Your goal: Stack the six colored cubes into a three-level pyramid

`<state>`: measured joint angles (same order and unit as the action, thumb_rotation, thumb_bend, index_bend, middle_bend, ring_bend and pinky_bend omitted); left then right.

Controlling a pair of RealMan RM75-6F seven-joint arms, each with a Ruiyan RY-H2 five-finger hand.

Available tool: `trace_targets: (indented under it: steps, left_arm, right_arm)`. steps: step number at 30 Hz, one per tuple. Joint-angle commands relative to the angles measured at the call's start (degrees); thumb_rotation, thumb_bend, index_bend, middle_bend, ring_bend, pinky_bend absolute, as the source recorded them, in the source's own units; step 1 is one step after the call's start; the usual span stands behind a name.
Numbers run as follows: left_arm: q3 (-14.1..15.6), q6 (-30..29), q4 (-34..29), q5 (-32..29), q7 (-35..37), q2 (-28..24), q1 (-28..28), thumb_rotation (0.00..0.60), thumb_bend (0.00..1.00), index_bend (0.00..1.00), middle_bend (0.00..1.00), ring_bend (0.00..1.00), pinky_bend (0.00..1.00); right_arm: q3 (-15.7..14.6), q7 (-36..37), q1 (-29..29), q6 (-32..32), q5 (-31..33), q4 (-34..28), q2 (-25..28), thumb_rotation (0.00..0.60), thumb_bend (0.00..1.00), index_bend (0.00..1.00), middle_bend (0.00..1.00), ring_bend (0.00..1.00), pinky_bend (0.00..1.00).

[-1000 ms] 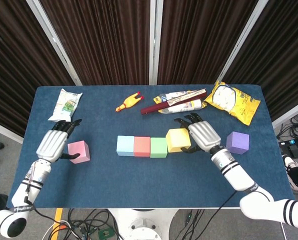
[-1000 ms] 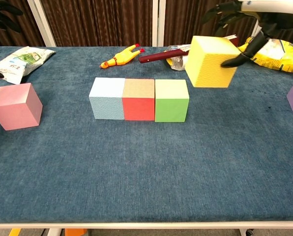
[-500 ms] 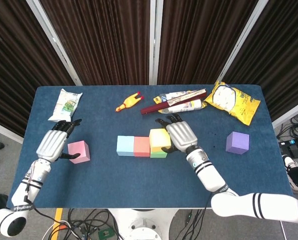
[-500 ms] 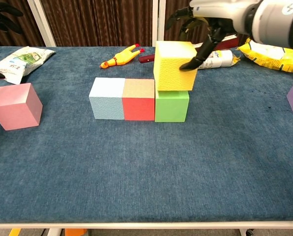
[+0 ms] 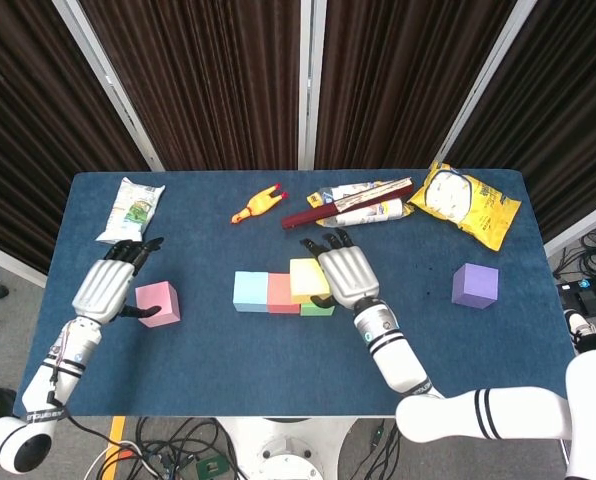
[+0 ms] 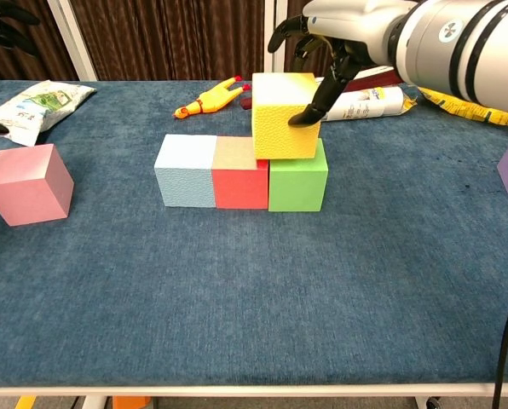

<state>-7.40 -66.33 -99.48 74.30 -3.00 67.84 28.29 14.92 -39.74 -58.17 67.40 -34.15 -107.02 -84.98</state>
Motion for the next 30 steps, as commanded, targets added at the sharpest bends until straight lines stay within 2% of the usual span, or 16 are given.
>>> trace_targets:
  steps: [1,12,30]
  left_arm:
    - [0.0,0.0,0.1,0.2,0.1,0.1,0.0,0.600,0.00,0.09,0.17,0.11,0.11]
    - [0.2,0.2,0.8,0.9,1.1,0.4,-0.4,0.600,0.00,0.09,0.17,0.11,0.11]
    - [0.5,0.5,1.9,2.2,3.0,0.6,-0.9,0.600,0.00,0.09,0.17,0.11,0.11]
  right_arm:
    - [0.1,-0.5,-0.3,0.4,0.7,0.0,-0.7,0.600,0.15,0.15,0.45,0.11,0.00]
    - [0.9,-2.6,-1.4,3.1,2.4,1.2,-4.1,0.600,0.15,0.15,0.45,0.11,0.00]
    - [1.5,-4.7,-1.7,4.9,3.7,1.4,-6.1,0.600,0.15,0.10,0.45,0.11,0.00]
